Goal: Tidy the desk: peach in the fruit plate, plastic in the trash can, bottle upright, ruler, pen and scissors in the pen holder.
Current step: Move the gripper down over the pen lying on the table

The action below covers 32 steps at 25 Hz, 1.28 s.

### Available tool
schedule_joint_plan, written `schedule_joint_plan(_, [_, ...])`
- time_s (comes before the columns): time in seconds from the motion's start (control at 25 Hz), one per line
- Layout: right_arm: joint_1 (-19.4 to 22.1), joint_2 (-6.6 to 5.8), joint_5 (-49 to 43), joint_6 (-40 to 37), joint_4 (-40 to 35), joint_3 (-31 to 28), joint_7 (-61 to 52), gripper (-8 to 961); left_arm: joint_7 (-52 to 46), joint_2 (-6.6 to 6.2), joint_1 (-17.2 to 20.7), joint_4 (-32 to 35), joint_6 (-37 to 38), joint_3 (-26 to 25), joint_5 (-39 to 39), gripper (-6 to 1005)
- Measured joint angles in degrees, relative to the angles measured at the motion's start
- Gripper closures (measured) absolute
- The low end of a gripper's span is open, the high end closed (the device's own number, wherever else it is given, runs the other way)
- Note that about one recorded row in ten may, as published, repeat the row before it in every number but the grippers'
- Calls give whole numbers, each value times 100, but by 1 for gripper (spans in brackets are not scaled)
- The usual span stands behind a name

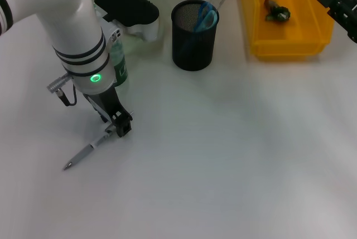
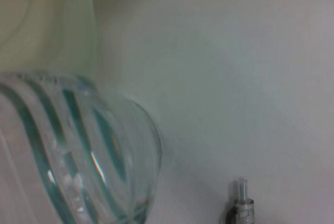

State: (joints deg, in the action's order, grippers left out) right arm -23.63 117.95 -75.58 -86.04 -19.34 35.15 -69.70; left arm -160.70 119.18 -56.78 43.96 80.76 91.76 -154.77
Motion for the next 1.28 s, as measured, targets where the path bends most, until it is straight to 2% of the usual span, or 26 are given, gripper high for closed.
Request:
schedule_joint_plan(0.84, [0, 0, 0, 0, 0, 0, 0, 301, 13, 1, -21, -136, -87, 138, 16, 549])
schedule_joint_plan(1.28, [-25, -9, 0, -1, 0, 0, 0, 302, 13, 2, -51, -146, -91, 212, -58, 670])
